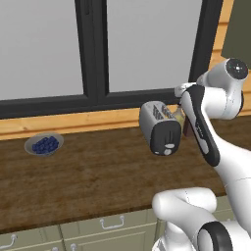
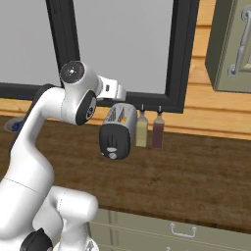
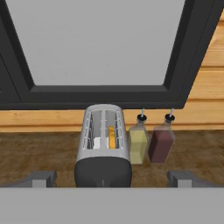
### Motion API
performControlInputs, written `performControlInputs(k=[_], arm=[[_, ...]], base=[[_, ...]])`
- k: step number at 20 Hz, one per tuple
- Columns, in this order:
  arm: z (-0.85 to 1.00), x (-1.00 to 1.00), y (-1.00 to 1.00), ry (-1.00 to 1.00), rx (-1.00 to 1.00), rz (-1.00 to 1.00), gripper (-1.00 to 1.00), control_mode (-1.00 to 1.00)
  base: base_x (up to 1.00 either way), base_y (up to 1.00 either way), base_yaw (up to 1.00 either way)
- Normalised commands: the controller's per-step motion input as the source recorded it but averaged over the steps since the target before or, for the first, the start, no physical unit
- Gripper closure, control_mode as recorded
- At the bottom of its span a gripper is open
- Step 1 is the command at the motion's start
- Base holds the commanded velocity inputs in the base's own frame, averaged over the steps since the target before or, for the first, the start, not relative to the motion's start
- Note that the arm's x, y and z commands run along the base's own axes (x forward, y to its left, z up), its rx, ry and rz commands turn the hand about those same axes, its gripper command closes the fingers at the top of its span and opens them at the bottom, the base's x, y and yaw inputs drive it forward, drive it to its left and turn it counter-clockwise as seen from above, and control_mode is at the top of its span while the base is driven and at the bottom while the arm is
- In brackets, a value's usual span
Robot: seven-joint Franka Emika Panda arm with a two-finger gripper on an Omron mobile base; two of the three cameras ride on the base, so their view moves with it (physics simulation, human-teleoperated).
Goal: Start the toaster. Once the lever pops up, take the bread to the plate on the dining counter.
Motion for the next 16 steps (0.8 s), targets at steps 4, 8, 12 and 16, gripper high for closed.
performControlInputs(k=[4,8,12,16], arm=[[0.00,0.00,0.00,0.00,0.00,0.00,-1.00,-1.00],[0.00,0.00,0.00,0.00,0.00,0.00,-1.00,-1.00],[0.00,0.00,0.00,0.00,0.00,0.00,-1.00,-1.00],[0.00,0.00,0.00,0.00,0.00,0.00,-1.00,-1.00]], base=[[0.00,0.00,0.00],[0.00,0.00,0.00],[0.00,0.00,0.00],[0.00,0.00,0.00]])
